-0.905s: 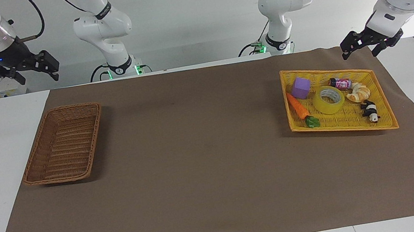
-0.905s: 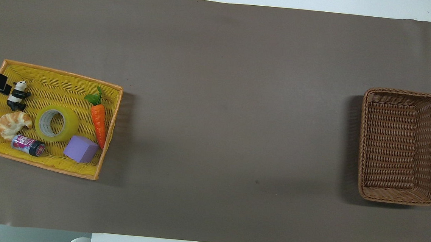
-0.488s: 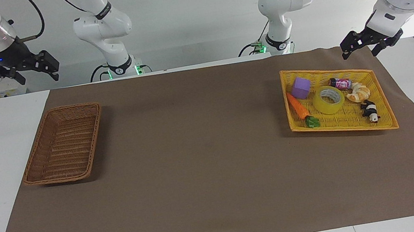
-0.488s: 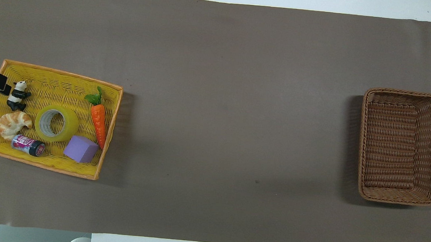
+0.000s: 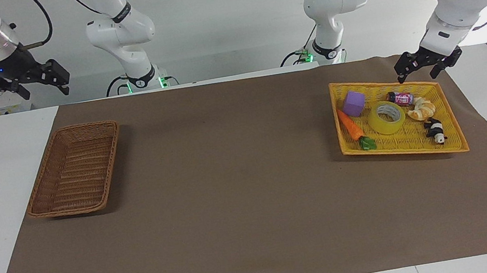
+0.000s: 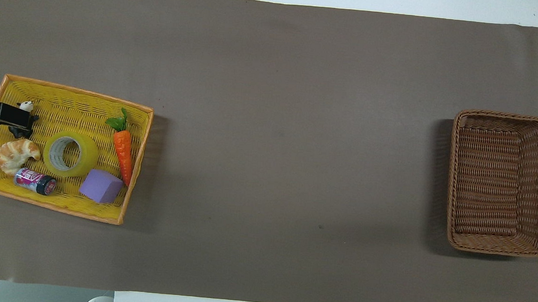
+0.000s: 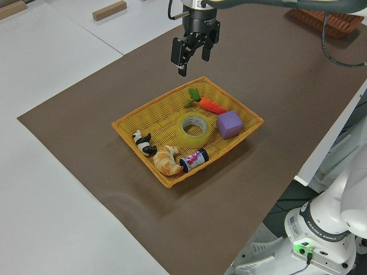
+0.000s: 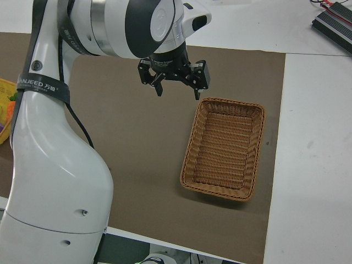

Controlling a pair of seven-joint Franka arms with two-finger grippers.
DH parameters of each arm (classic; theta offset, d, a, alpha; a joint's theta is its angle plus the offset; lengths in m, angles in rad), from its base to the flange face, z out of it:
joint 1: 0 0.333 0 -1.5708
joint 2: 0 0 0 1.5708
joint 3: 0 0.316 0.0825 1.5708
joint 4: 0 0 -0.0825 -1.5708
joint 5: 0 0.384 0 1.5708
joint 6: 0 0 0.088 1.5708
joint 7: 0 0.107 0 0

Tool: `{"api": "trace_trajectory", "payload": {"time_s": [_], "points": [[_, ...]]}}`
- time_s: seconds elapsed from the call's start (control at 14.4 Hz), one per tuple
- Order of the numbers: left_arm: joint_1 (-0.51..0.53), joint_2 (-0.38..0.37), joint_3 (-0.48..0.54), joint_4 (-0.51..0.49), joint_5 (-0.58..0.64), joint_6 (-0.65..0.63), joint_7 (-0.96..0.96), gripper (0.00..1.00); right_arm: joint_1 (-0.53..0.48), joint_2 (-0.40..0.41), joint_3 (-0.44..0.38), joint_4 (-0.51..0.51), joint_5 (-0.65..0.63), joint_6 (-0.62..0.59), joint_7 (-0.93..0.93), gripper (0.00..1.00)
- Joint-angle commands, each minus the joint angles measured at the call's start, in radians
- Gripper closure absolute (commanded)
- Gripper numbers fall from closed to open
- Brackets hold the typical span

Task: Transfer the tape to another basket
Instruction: 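Move the left gripper over the yellow basket toward the tape roll, then lower the left gripper onto the tape roll and close on its rim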

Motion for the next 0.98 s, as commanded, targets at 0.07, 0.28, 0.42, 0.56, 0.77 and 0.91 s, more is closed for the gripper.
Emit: {"api": "trace_trajectory", "payload": {"time_s": [0.07,0.28,0.42,0.56,0.77,0.91], "points": [[0.036,0.006,-0.002,-0.186,0.014,0.254,-0.003,0.0,-0.012,-0.024,0.006,-0.025,0.015,-0.003,-0.023,0.0],[0.071,0.086,-0.002,-0.189,0.016,0.317,0.006,0.0,-0.012,-0.024,0.006,-0.025,0.015,-0.003,-0.023,0.0],[0.076,0.09,0.0,-0.215,0.014,0.322,0.032,0.01,-0.012,-0.024,0.006,-0.025,0.015,-0.003,-0.023,0.0],[0.089,0.095,0.0,-0.243,0.014,0.337,0.085,0.01,-0.012,-0.024,0.006,-0.025,0.015,-0.003,-0.023,0.0],[0.088,0.104,0.0,-0.3,0.016,0.382,0.089,0.1,-0.012,-0.024,0.006,-0.025,0.015,-0.001,-0.023,0.0],[0.089,0.109,0.0,-0.298,0.014,0.377,0.081,0.26,-0.012,-0.024,0.006,-0.025,0.015,-0.003,-0.023,0.0]]}}
